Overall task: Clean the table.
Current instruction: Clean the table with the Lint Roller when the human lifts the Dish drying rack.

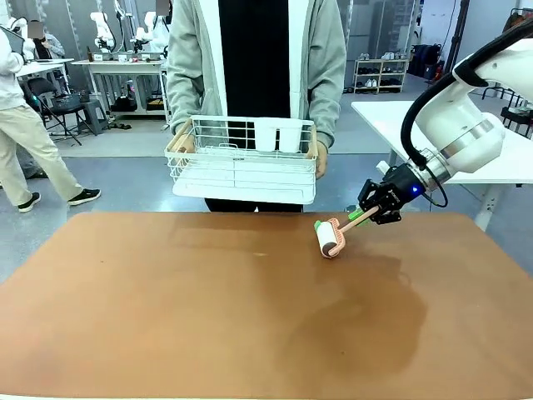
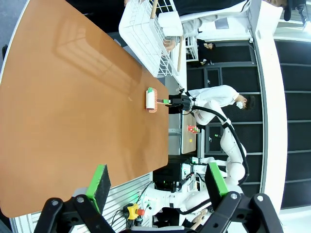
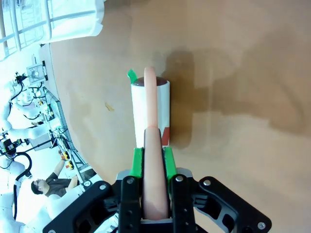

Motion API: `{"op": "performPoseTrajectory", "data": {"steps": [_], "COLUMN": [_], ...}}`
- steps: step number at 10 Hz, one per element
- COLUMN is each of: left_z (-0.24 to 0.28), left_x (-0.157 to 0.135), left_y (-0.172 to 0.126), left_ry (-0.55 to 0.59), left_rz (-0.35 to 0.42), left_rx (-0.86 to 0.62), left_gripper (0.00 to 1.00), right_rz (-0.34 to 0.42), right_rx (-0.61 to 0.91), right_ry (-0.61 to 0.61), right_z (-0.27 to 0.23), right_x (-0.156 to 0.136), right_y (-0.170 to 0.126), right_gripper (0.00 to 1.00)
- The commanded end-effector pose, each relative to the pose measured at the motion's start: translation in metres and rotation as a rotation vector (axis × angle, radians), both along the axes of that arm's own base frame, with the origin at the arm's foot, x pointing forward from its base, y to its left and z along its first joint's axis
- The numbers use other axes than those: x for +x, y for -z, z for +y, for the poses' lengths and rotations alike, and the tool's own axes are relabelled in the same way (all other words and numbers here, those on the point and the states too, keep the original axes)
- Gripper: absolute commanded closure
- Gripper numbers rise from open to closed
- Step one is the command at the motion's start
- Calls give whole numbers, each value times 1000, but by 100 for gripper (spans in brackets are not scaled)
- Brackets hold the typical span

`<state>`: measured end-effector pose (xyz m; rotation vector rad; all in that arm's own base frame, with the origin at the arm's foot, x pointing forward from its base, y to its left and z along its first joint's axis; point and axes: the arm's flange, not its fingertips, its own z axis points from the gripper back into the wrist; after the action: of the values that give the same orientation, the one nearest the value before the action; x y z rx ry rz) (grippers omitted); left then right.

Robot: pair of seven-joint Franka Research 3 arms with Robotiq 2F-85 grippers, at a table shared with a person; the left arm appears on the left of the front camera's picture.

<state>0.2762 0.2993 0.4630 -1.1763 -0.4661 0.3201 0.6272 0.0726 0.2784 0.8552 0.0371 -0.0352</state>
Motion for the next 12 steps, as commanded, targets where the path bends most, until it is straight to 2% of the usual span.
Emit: {"op": "performPoseTrajectory", "data": {"steps": [1,4,8,10,12], "left_z": [1,1,1,1,1], "left_x": [-3,-3,-3,-3,-3], "left_y": [-2,-2,-2,-2,-2], "left_ry": [4,4,4,4,4], "left_rz": [-30,-30,-30,-30,-30], "left_rx": [-12,-12,-12,-12,-12], "left_gripper": [0,0,0,0,0], "right_rz": [-16,-53,-47,-60,-25], "right_rx": [31,47,21,-163,-283], "right_ry": [63,71,107,85,82], "right_z": [9,26,15,4,-16], "right_x": [-16,-32,-65,-86,-95], "right_y": [-25,-44,-104,-137,-156], "right_gripper": [79,79,79,79,79]}}
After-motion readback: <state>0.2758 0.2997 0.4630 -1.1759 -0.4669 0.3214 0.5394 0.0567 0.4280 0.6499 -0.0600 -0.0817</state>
